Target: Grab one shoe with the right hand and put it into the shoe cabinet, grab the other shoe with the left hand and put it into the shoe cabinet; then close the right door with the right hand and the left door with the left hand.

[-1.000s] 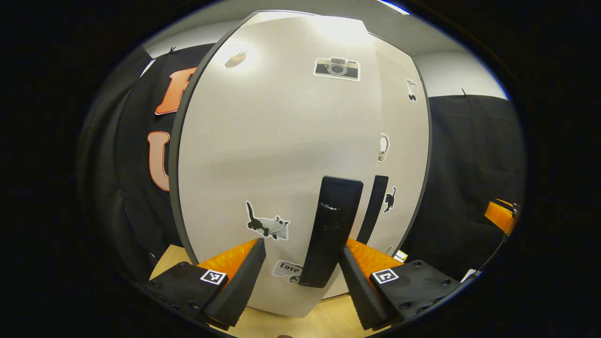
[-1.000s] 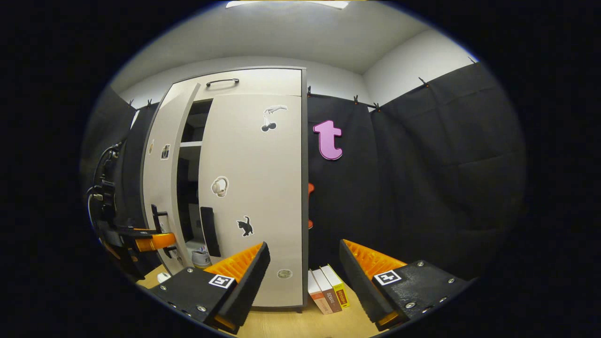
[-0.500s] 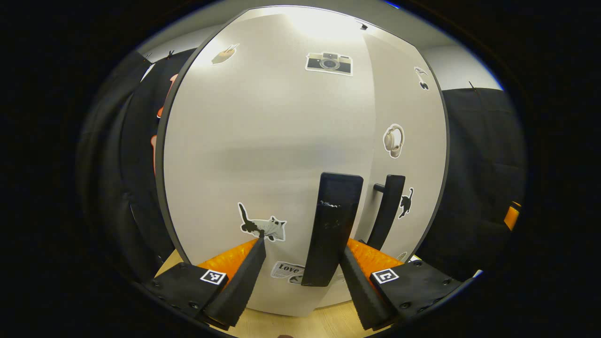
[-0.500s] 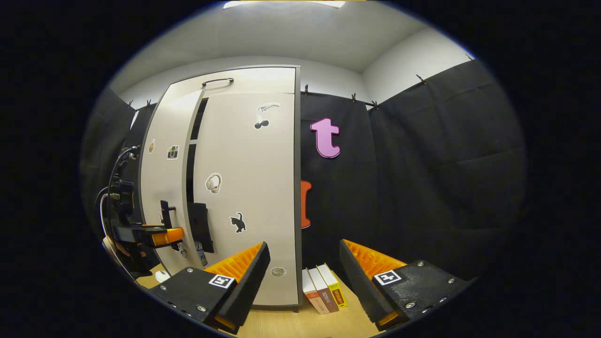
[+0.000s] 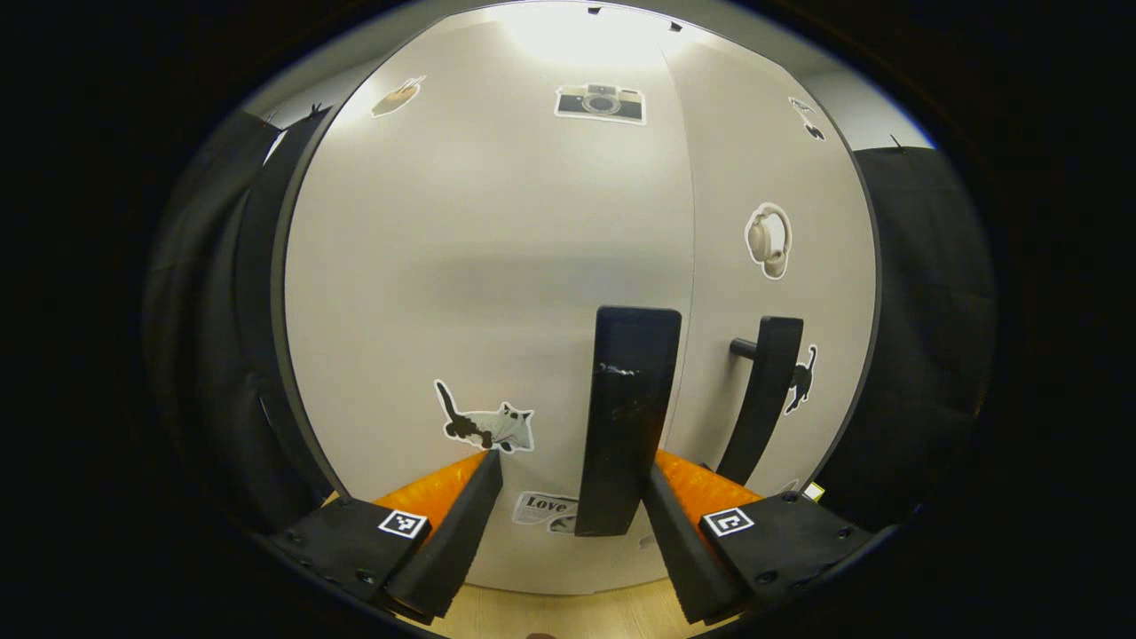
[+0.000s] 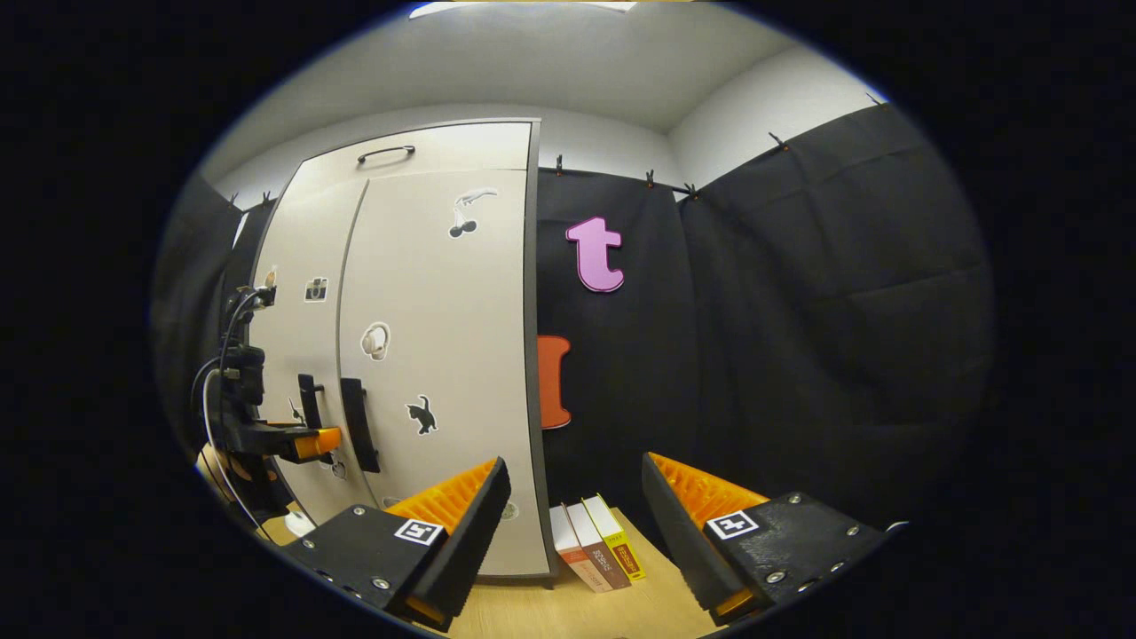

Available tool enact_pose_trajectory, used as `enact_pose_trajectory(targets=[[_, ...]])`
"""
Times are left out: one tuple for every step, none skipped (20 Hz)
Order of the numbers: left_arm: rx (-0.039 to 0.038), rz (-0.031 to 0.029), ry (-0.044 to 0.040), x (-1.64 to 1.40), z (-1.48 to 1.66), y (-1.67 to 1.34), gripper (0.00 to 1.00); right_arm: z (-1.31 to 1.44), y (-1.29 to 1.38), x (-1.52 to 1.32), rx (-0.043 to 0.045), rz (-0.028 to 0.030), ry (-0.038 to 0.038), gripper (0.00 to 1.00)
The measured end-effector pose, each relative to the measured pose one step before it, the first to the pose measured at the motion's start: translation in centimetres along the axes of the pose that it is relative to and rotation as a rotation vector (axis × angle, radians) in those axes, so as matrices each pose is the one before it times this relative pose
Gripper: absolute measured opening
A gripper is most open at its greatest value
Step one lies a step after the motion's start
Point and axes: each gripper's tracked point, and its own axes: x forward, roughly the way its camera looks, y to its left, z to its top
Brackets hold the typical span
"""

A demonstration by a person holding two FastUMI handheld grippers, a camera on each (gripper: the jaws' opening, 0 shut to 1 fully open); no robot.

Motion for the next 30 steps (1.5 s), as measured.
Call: enact_pose_trajectory(targets=[[-0.00697,-0.00534,0.0006,-0.563,0.216,-0.068,0.97,0.09,-0.106,0.192,-0.00285,0.00026,-0.00002,0.92],[-0.01478,-0.01369,-0.00931,-0.856,0.613,-0.065,0.97,0.148,0.028,0.221,-0.00341,0.00082,-0.00091,0.92],[-0.01346,-0.01521,-0.01481,-1.212,0.912,-0.089,0.97,0.141,0.072,0.274,-0.00251,0.00299,0.00061,0.92],[-0.0054,-0.0058,-0.01744,-1.358,1.073,0.176,0.97,0.243,0.328,0.258,-0.00109,0.00875,0.00139,0.92],[0.00463,0.00133,-0.01895,-1.293,1.208,0.452,0.97,0.286,0.271,0.181,-0.00051,0.01072,-0.00097,0.92],[0.01201,0.00578,-0.01733,-1.231,1.266,0.598,0.96,0.487,0.255,0.194,-0.00168,0.00991,-0.00404,0.92],[0.01319,0.00727,-0.0172,-1.227,1.148,0.716,0.97,0.582,0.245,0.1,-0.00368,0.00857,-0.00483,0.92],[0.00759,0.00958,-0.01709,-1.277,1.221,0.808,0.97,0.598,0.251,0.142,-0.00428,0.00758,-0.00637,0.92],[0.00386,0.00817,-0.01882,-1.318,1.235,0.972,0.97,0.702,0.272,-0.043,-0.00335,0.00963,-0.00704,0.92],[0.00265,0.01079,-0.02019,-1.252,1.197,0.883,0.97,0.779,0.316,0.08,-0.00179,0.01121,-0.0065,0.92],[0.00461,0.01131,-0.0221,-1.25,1.166,1.065,0.97,0.809,0.316,-0.115,0.00089,0.01026,-0.00798,0.92],[0.00476,0.00935,-0.01889,-1.151,1.278,0.966,0.97,0.837,0.316,-0.097,0.0002,0.01063,-0.00863,0.92],[0.00036,0.00817,-0.0175,-1.045,1.017,0.793,0.97,0.838,0.36,-0.179,-0.00217,0.01159,-0.00816,0.92],[-0.00238,0.01223,-0.01768,-1.188,1.109,1.122,0.96,0.773,0.314,-0.161,-0.00418,0.00985,-0.0072,0.92],[-0.00272,0.02014,-0.01869,-1.43,1.196,1.491,0.96,0.678,0.357,-0.3,-0.0064,0.01094,-0.00597,0.92],[0.00017,0.02508,-0.02457,-1.452,1.27,1.438,0.97,0.644,0.402,-0.265,-0.00773,0.01314,-0.00479,0.92],[0.00472,0.01914,-0.01792,-1.183,0.955,1.331,0.97,0.645,0.369,-0.279,-0.00844,0.01145,-0.00837,0.92],[0.00952,0.02428,-0.01648,-1.399,0.912,1.503,0.96,0.616,0.369,-0.136,-0.01128,0.01013,-0.00789,0.92],[0.01181,0.02326,-0.01407,-1.206,0.745,1.327,0.96,0.495,0.211,-0.222,-0.01476,0.00656,-0.00725,0.92],[0.01102,0.02552,-0.01578,-1.057,0.816,1.269,0.96,0.512,0.135,-0.104,-0.0148,0.00286,-0.00729,0.92],[0.00554,0.02677,-0.01397,-1.051,0.788,1.474,0.96,0.431,0.197,-0.23,-0.01112,0.00132,-0.00628,0.92],[-0.00358,0.02624,-0.01227,-1.067,0.831,1.305,0.96,0.444,0.324,-0.181,-0.00493,0.00522,-0.00768,0.92],[-0.0102,0.01924,-0.01052,-1.045,0.7,1.144,0.96,0.433,0.333,-0.214,0.00332,0.01037,-0.00857,0.92],[-0.01323,0.01185,-0.01214,-1.003,0.584,0.881,0.94,0.321,0.429,-0.117,0.00874,0.01395,-0.00528,0.92],[-0.01242,0.01133,-0.01214,-0.983,0.541,0.912,0.94,0.316,0.354,-0.175,0.01148,0.0128,-0.00358,0.92],[-0.0086,0.01366,-0.01054,-0.818,0.51,0.809,0.94,0.235,0.288,-0.137,0.00938,0.01247,-0.00204,0.92],[-0.00409,0.01541,-0.00796,-0.581,0.231,0.879,0.96,0.15,0.157,-0.192,0.00693,0.00538,-0.00125,0.92],[0.00265,0.01782,-0.00729,-0.582,0.305,0.742,0.99,0.068,0.063,0.025,0.00461,0.00258,-0.00016,0.92],[0.00445,0.01784,-0.00601,-0.539,0.247,0.746,0.96,0.033,0.111,-0.091,0.00479,0.00098,-0.00377,0.92],[0.00493,0.01069,0.00149,-0.348,0.06,0.32,0.96,0.084,0.084,-0.005,0.00524,-0.00071,-0.00565,0.92]])
